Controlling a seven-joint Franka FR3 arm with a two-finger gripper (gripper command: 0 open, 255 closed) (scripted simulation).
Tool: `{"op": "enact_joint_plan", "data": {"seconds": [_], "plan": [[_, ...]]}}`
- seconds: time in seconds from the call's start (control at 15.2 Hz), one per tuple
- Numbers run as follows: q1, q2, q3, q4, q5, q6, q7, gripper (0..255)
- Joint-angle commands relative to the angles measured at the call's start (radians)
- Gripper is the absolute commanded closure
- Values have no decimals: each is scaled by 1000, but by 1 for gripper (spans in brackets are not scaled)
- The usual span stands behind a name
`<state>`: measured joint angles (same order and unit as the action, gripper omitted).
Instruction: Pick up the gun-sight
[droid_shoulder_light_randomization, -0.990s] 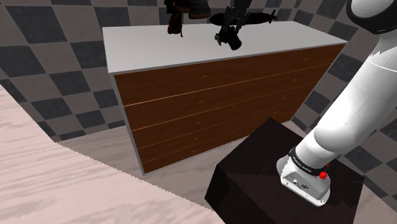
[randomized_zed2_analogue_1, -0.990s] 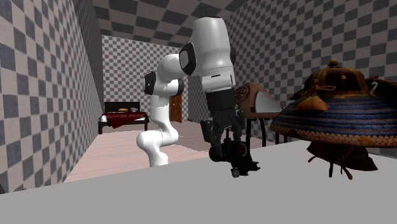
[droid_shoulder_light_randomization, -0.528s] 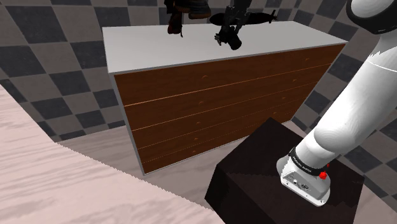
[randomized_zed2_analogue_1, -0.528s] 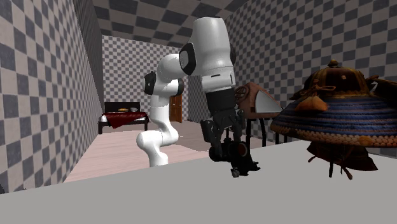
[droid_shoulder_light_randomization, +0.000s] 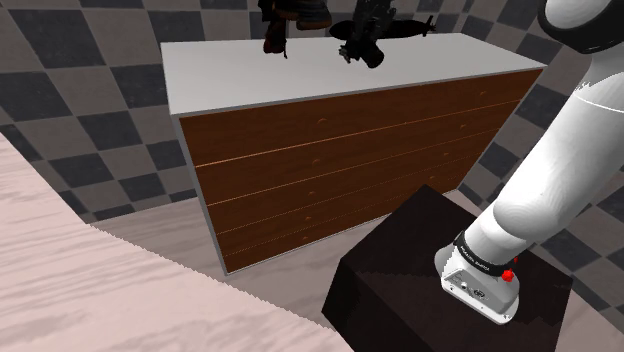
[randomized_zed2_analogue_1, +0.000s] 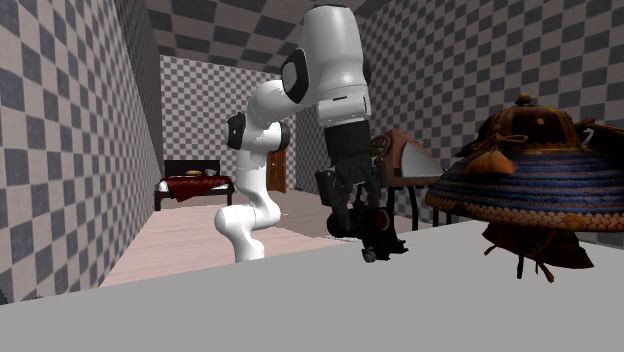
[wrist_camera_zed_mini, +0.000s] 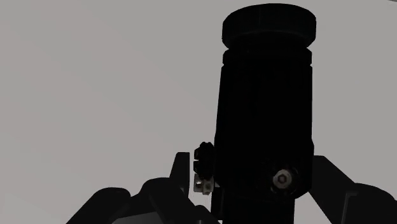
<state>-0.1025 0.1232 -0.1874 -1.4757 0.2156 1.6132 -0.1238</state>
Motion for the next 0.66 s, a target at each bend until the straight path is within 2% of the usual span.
{"op": "enact_joint_plan", "data": {"seconds": [0.0,0.46,0.59], "plan": [[-1,2,-1,34,0,-31,5,255],[-10,41,-4,182,9,-141,19,255],[-10,42,-4,186,10,-143,19,255]]}}
